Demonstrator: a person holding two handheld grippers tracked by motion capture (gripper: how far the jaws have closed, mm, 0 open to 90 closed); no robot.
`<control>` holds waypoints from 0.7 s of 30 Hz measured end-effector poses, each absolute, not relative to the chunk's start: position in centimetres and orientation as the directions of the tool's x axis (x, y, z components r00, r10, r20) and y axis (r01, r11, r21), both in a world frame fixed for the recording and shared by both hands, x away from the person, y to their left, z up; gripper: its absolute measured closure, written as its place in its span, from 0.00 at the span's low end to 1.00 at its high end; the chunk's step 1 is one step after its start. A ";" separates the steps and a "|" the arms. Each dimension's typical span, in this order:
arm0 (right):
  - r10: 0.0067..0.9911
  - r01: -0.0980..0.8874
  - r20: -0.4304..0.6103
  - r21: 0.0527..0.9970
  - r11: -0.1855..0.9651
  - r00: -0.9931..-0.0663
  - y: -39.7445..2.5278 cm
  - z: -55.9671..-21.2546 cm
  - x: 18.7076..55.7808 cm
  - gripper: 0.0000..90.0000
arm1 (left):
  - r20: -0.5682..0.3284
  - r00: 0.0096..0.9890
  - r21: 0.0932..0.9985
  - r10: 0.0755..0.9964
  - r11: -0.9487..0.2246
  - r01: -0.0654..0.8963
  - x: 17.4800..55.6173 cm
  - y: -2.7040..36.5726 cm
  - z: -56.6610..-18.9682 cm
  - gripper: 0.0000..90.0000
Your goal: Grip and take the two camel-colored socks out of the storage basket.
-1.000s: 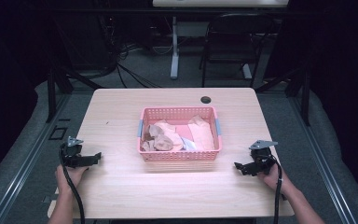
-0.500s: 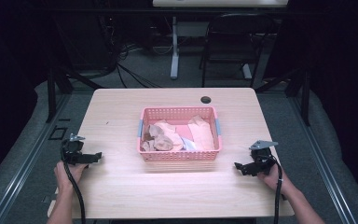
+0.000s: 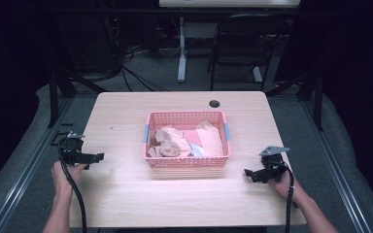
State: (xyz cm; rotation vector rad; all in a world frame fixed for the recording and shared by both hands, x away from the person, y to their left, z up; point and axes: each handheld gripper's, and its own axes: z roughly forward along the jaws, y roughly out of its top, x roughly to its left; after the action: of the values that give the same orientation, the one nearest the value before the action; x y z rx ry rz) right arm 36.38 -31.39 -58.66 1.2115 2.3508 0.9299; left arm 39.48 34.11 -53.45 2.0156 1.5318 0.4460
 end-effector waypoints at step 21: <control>0.817 0.595 -0.001 0.686 0.420 -0.576 -31.3 -58.7 36.3 0.00 | -0.023 0.428 0.554 0.904 -0.345 0.758 42.7 30.0 -44.4 0.00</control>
State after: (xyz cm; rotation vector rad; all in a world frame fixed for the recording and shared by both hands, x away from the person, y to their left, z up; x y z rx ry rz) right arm 36.35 -31.33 -58.67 1.2154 2.3443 0.9303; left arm 42.73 30.05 -44.41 2.1969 1.4011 0.3963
